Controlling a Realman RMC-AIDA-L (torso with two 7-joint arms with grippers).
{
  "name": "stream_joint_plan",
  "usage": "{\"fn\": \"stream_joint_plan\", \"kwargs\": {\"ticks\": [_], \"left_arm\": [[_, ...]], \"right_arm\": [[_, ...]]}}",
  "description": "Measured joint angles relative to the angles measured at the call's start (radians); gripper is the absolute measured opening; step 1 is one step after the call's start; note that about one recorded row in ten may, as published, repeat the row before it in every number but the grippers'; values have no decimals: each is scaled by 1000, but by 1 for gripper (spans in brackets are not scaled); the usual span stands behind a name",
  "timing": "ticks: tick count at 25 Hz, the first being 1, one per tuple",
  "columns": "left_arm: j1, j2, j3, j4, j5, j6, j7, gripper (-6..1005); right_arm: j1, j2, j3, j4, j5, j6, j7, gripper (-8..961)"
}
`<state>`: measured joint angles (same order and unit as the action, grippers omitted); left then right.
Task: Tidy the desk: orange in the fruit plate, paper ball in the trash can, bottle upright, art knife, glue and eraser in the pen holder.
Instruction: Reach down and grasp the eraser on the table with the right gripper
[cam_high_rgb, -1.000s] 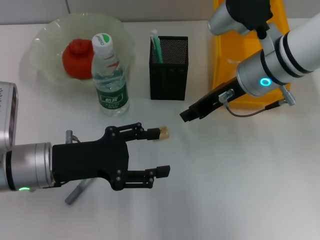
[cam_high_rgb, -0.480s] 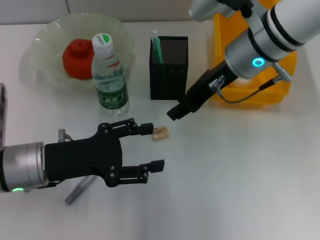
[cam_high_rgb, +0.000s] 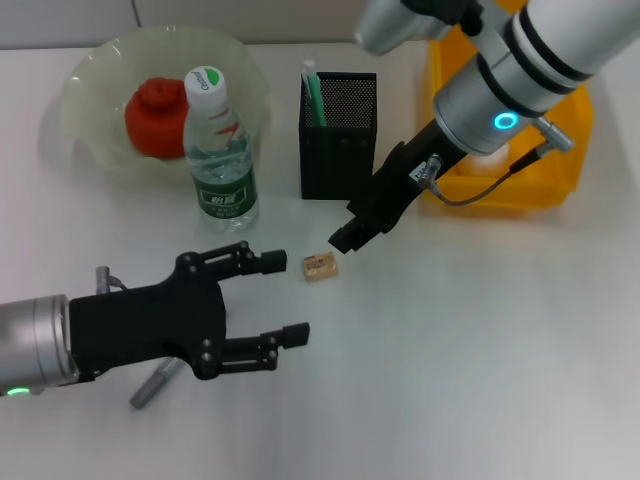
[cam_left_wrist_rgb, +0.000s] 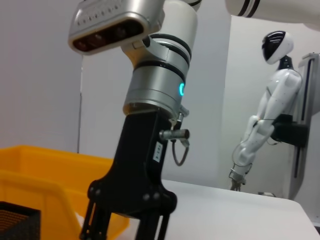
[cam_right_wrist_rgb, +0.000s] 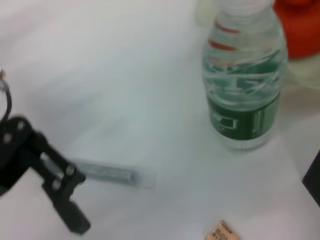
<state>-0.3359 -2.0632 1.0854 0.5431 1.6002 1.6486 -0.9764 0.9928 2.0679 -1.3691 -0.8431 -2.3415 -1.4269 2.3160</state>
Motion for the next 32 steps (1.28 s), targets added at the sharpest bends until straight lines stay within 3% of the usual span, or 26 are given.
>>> {"fn": "stream_joint_plan", "kwargs": {"ticks": [5,11,21,32], "left_arm": [[16,1,-40,0,1,1,0,799],[28,2,-45,0,0,1,1,799],[34,3,-82,0,1,0,2,799],[48,3,-96,0,8,-6,2,799]], "right_arm": [[45,12,-18,39,-62,6,-65,581],[33,21,-87,6,-42,21,-163,597],[18,22,-190,6,23,87,-251,625],[45,23,-210,56,25,109,-267,655]]}}
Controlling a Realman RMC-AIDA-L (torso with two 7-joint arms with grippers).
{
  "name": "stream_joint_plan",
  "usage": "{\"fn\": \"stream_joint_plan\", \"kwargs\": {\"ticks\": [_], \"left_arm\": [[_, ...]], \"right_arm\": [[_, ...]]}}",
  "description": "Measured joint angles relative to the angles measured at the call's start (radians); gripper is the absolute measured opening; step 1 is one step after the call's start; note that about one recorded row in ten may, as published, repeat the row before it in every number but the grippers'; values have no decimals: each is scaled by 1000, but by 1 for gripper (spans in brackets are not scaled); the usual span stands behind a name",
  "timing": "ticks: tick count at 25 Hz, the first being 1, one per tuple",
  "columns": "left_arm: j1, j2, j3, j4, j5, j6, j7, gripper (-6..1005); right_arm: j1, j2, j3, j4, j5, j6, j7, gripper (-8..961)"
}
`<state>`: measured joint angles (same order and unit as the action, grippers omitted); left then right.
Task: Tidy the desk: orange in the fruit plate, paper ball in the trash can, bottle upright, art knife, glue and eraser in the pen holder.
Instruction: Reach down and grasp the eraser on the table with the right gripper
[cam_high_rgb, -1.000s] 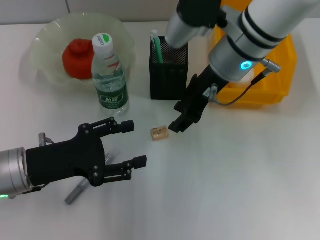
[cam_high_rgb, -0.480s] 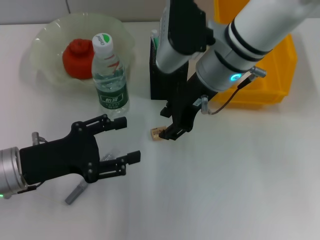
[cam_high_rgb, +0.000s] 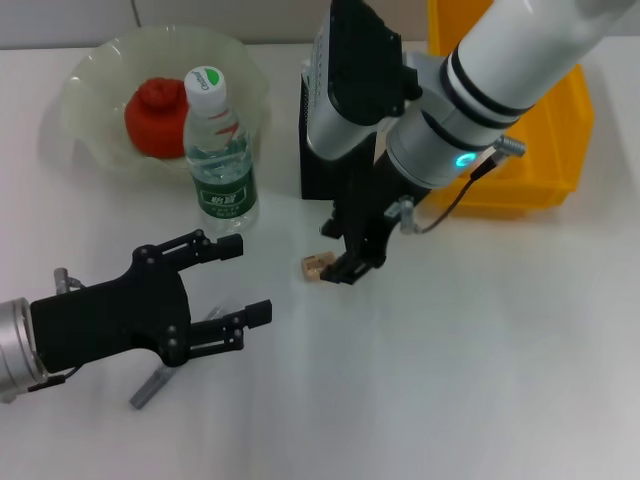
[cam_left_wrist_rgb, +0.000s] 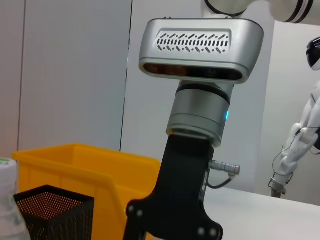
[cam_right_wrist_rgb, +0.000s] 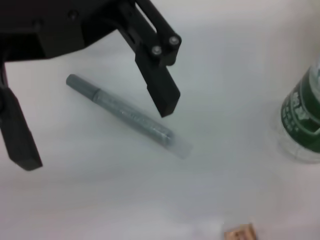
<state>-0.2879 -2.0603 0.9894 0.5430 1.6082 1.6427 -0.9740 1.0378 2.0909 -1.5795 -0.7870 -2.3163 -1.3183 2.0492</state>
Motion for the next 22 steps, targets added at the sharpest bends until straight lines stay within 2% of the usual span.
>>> {"fn": "stream_joint_plan", "kwargs": {"ticks": [4,6,8,13,22], "left_arm": [[3,-5,0,-2,-1,-2,0,799],[4,-6,0,-4,-3,-2,1,799],[5,-6,0,-5,-6,-2,3,799],[6,-6,0,-4,-7,-3,5,799],[-1,-6,0,-1,-7,-3,5,799]], "right_arm": [[22,1,-43,58,0,42,3,666],[18,1,-59,58,0,63,3,671],[3,1,-118,51,2,117,3,677],[-2,2,-170,49,57,148,-11,685],[-9,2,-179,49,93,180,-29,684]]}}
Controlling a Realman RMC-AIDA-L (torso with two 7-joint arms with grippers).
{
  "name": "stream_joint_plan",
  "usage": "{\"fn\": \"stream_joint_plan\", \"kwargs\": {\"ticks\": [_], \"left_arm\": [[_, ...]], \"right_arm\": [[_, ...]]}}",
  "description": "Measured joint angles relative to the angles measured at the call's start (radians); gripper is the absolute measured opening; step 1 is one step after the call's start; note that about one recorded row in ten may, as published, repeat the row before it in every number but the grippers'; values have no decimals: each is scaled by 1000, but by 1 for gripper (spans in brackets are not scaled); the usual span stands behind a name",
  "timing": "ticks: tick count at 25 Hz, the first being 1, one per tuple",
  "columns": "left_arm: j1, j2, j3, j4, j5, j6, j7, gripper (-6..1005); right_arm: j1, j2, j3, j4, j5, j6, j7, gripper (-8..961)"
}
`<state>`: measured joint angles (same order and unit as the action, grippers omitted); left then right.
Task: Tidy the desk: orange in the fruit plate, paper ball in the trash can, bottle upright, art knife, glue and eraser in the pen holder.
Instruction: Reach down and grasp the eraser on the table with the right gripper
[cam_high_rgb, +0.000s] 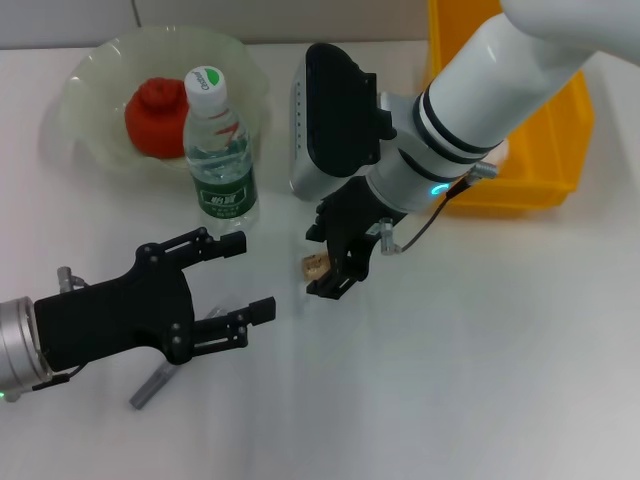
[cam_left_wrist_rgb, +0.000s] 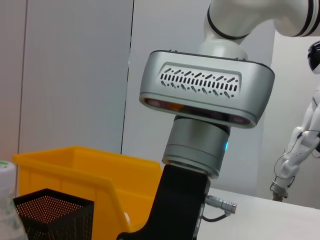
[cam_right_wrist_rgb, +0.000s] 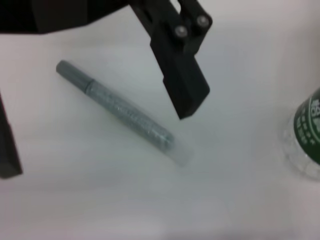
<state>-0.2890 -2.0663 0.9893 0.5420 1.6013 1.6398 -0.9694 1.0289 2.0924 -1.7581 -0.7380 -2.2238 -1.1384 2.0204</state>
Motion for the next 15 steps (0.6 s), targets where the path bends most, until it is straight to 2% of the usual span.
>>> {"fn": "stream_joint_plan", "kwargs": {"ticks": [6,15], "left_arm": [[-1,-1,0,0,0,-1,0,799],[-2,-2,0,0,0,-5,3,799]], "right_arm": [[-17,0,-64,5,45,66,-17,684],[-17,0,-87,7,49,86,-18,685]]}}
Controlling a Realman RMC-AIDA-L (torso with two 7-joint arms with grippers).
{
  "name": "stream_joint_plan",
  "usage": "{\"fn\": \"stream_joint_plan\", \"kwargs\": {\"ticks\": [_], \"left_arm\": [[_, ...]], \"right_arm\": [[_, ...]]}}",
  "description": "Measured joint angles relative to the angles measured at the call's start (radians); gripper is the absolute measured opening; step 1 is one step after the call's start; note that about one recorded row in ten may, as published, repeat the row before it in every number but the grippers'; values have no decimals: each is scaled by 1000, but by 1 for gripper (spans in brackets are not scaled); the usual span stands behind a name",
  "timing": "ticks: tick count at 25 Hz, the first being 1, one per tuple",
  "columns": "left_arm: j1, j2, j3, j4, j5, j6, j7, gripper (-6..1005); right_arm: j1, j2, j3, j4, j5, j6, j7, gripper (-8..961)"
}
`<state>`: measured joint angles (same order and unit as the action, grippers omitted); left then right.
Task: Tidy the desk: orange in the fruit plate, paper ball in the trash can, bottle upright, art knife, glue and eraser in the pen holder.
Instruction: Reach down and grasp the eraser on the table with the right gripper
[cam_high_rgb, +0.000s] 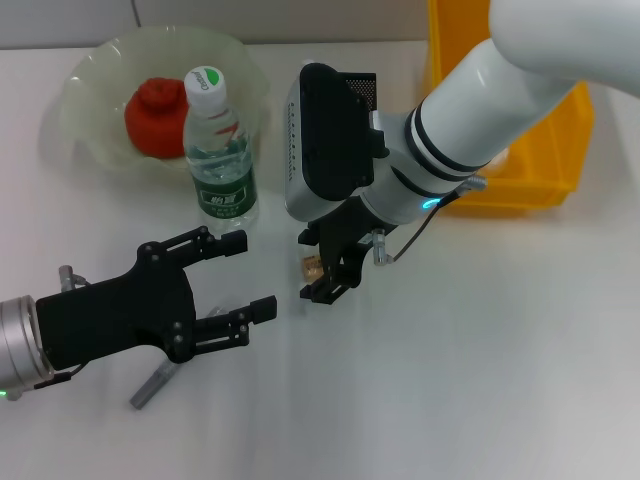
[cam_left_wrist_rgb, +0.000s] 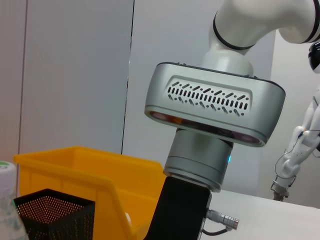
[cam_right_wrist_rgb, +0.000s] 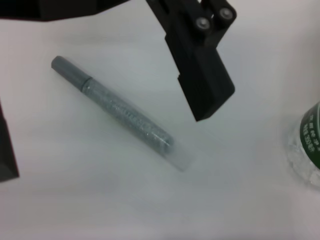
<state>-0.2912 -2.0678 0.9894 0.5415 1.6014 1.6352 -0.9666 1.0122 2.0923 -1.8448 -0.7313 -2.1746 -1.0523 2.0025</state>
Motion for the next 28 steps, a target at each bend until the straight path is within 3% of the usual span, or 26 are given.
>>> {"fn": "stream_joint_plan", "kwargs": {"ticks": [9,22,28], "left_arm": [[-4,0,0,0,0,0,6,799],[-11,0,0,-3,-2,0,6,799],[-11,0,0,-5,-2,0,6,799]], "right_arm": [[0,0,-2,17,2,10,0,679],[-7,0,-2,24,3,23,-1,551],[-7,0,-2,24,4,25,-2,551]]}}
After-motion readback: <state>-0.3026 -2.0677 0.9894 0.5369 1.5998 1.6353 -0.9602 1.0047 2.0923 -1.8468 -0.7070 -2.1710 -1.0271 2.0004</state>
